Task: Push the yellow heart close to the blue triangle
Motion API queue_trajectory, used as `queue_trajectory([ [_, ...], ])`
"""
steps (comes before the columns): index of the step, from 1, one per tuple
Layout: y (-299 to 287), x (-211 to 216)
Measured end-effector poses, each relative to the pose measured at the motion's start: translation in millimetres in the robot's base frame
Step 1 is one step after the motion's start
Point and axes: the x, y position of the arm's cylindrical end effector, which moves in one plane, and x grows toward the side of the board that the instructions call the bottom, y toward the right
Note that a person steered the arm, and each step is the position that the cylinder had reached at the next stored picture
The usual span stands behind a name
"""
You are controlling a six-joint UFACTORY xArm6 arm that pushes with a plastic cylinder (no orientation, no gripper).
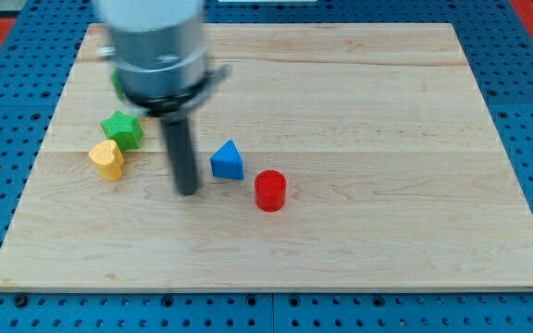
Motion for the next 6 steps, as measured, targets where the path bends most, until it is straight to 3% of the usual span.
queue_trajectory([
  [1, -86.9, 26.8],
  [2, -115.5, -16.7],
  [3, -84.6, -45.2],
  [5, 5.1, -63.4],
  [6, -58.0, -63.6],
])
